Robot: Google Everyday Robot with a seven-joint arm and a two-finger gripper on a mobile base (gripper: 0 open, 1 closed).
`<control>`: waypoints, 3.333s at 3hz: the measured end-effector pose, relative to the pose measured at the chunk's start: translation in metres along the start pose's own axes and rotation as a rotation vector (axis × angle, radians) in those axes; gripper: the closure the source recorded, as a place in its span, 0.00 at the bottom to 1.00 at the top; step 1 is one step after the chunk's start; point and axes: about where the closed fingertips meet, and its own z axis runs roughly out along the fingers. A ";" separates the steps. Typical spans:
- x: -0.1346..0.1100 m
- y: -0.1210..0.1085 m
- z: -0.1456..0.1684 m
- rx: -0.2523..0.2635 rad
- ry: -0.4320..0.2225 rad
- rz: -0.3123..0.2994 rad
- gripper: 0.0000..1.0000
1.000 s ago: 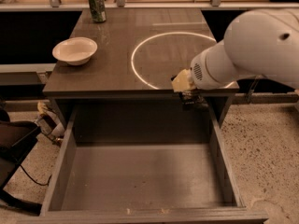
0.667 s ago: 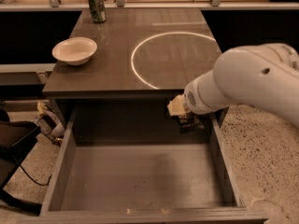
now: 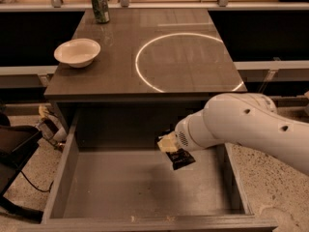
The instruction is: Place rxbar chocolate into top drawer
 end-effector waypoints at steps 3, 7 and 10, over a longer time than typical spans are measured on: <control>0.004 0.035 0.070 -0.163 0.026 -0.124 1.00; -0.003 0.048 0.125 -0.188 0.023 -0.232 0.82; -0.003 0.051 0.125 -0.191 0.025 -0.238 0.05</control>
Offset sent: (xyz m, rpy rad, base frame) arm 0.0149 0.0773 -0.0798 0.0845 0.0655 0.2929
